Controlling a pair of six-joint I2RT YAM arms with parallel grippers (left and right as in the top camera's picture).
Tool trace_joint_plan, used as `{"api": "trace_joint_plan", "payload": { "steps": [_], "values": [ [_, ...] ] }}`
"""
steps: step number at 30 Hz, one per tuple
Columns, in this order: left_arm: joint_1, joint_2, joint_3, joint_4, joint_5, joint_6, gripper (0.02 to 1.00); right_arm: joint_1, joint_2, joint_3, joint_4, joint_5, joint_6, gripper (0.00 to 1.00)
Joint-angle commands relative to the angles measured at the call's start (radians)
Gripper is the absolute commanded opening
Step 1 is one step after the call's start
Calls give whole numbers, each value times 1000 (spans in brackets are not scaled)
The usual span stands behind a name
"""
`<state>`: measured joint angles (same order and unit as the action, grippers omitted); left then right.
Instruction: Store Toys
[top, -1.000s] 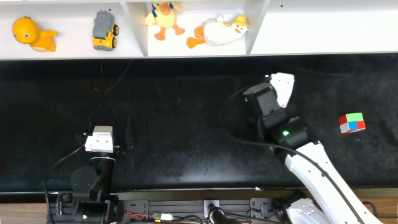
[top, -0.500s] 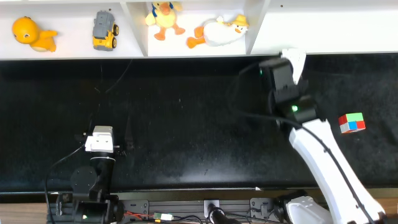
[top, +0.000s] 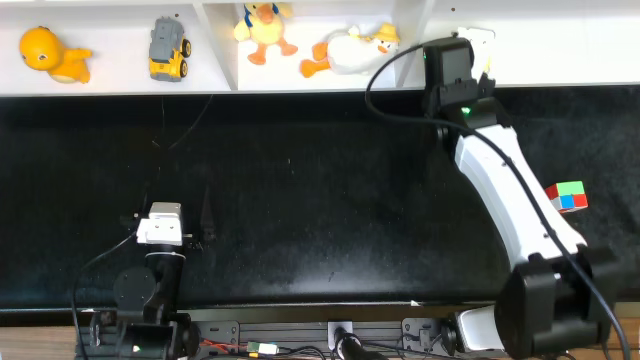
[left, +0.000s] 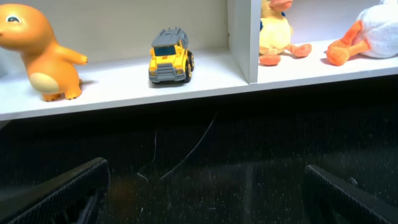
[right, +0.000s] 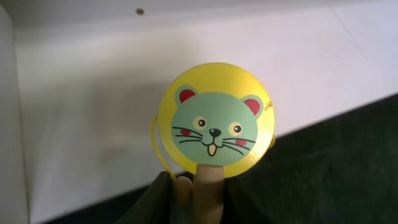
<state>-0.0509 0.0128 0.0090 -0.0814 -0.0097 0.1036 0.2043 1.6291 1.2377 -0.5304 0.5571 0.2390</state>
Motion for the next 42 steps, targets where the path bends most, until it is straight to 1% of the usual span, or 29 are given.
{"api": "trace_joint_plan", "payload": {
  "steps": [1,4,7,11,19,21,26,32,42],
  "values": [
    [0,-10,-1,-3,-8,-4,998,-3,55,56,51,-23,-16,45],
    [0,-10,-1,-3,-8,-4,998,-3,79,56,82,-35,-23,45],
    [0,-10,-1,-3,-8,-4,998,-7,99,56,111,-41,-58,53],
    [0,-10,-1,-3,-8,-4,996,-27,113,56,146,-50,-64,56],
    [0,-10,-1,-3,-8,-4,998,-88,147,56,261,-147,-68,60],
    [0,-10,-1,-3,-8,-4,998,-92,163,56,288,-161,-68,64],
    [0,-10,-1,-3,-8,-4,998,-93,206,56,348,-234,-68,86],
    [0,-10,-1,-3,-8,-4,998,-93,228,56,390,-302,-60,108],
    [0,-10,-1,-3,-8,-4,998,-93,228,56,400,-306,-51,123]
  ]
}}
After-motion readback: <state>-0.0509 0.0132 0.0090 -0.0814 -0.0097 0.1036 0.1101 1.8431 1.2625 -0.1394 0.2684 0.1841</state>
